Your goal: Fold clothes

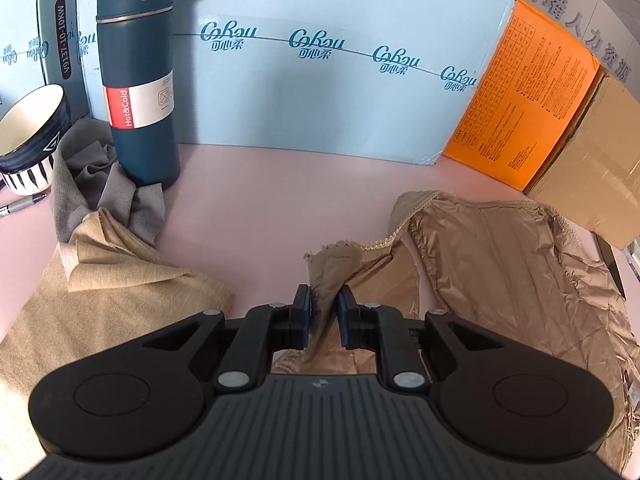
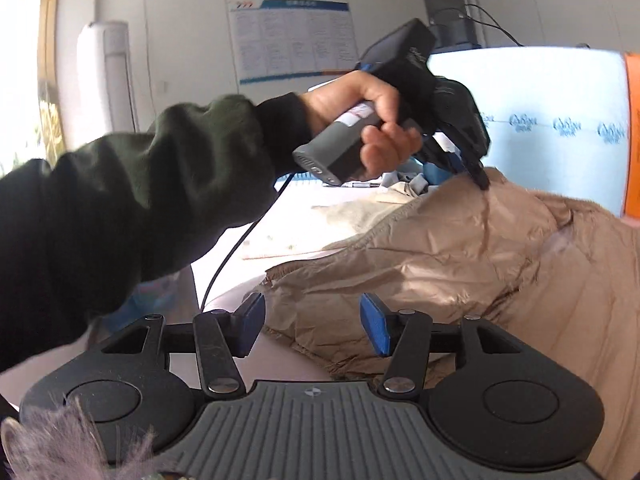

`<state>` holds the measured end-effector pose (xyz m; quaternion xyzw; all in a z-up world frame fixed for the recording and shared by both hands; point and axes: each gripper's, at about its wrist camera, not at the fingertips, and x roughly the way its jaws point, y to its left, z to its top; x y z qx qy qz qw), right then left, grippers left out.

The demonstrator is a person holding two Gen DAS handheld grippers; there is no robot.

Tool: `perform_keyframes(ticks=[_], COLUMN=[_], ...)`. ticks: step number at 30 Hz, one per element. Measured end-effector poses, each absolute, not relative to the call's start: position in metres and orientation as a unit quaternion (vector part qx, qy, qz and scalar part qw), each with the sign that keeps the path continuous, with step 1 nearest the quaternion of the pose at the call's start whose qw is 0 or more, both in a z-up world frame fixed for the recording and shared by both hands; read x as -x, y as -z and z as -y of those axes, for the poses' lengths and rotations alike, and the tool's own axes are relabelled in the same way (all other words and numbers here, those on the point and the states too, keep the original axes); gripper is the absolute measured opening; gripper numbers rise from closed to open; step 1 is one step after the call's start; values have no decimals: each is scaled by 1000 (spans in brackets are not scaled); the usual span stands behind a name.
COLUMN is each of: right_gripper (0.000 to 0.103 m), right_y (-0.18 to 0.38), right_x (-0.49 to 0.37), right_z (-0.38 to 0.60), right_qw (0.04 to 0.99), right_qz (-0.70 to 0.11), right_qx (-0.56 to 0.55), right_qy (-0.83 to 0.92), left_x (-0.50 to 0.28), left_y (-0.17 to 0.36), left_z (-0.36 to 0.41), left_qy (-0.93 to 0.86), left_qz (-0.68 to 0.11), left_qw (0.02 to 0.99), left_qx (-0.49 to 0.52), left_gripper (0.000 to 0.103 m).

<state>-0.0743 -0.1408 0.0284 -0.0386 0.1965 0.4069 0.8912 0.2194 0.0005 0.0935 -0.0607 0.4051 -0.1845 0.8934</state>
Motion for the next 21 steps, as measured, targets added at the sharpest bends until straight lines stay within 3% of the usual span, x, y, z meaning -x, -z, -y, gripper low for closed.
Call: perform_keyframes(ticks=[7, 12, 17, 19, 21], right_gripper=[55, 74, 76, 68, 13], right_y=[-8, 3, 9, 10, 7], right_x=[74, 80, 74, 70, 59], right_z=[92, 72, 47, 42, 43], right_qw=[879, 879, 879, 876, 871], right_qz=[-212, -176, -138, -131, -170], right_qx=[194, 283, 332, 329, 286], right_qy=[-381, -342, -315, -327, -361], left_x=[-219, -218, -219, -219, -220], left_y=[-81, -74, -68, -66, -65], left_z=[-4, -4, -6, -7, -8], left_qy=[171, 181, 184, 186, 187], left_qz=[-415, -417, -420, -421, -421], left_qw=[892, 889, 886, 886, 885], left_qx=[50, 53, 62, 65, 66], left_gripper=[14, 14, 14, 14, 14])
